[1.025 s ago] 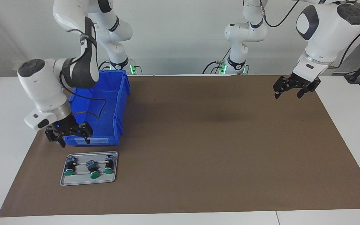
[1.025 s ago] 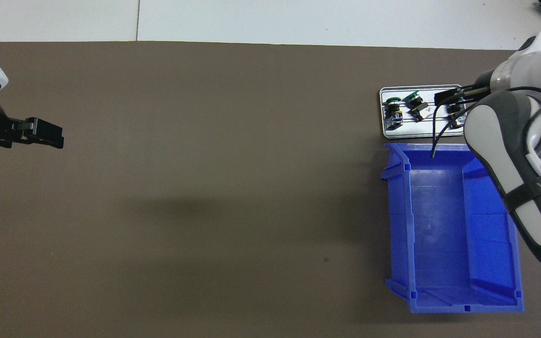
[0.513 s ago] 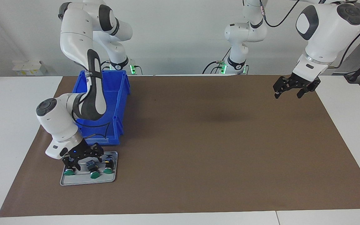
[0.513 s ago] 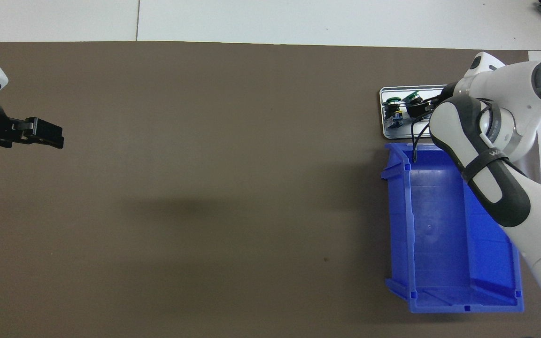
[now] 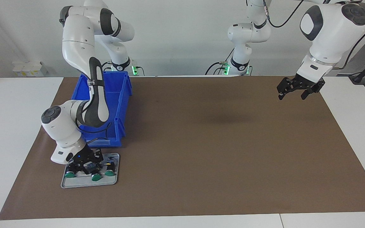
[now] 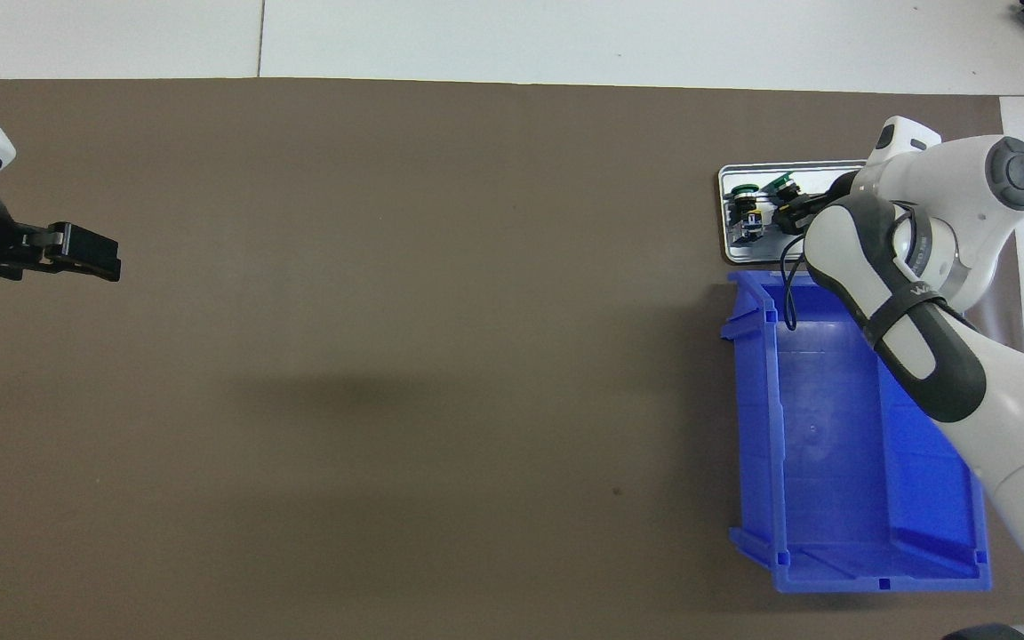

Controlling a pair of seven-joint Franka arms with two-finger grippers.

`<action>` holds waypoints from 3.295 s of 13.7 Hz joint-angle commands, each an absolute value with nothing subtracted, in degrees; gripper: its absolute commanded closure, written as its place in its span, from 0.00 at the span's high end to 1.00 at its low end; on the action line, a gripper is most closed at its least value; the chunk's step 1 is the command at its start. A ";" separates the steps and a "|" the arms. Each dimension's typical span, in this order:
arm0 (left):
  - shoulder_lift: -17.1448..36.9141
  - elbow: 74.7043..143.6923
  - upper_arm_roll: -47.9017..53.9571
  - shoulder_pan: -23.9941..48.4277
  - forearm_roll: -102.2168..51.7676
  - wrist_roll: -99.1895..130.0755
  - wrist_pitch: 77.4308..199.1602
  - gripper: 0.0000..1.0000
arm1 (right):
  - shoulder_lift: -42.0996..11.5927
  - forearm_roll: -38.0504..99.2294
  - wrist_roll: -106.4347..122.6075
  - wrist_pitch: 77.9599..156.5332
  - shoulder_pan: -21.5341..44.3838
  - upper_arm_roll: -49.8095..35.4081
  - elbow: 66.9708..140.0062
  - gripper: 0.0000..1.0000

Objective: Place and press button with both arms
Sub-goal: 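Reach the right gripper to the metal tray and grasp a green button, then carry the green button with the right gripper to the table middle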

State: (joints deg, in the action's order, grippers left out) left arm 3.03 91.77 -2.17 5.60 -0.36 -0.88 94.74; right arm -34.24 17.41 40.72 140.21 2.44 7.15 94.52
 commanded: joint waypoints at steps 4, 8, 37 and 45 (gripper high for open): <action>1.49 93.25 -2.29 5.71 0.62 -0.53 94.40 0.99 | -33.40 15.15 22.47 140.45 3.86 7.03 90.28 0.00; 1.49 93.25 -2.29 5.71 0.62 -0.53 94.48 0.99 | -33.22 4.75 -2.93 122.75 5.18 6.85 77.37 0.00; 1.49 93.25 -2.29 5.71 0.62 -0.53 94.48 0.99 | -45.86 -7.46 -146.95 120.59 50.80 6.15 69.17 0.00; 1.49 93.25 -2.29 5.71 0.62 -0.53 94.48 0.99 | -46.49 -12.74 -145.02 115.92 52.47 5.37 68.20 0.00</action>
State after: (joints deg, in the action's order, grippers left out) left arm 3.03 91.78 -2.17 5.60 -0.36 -0.88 94.74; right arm -46.71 -11.35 -145.47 115.76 52.55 6.46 68.70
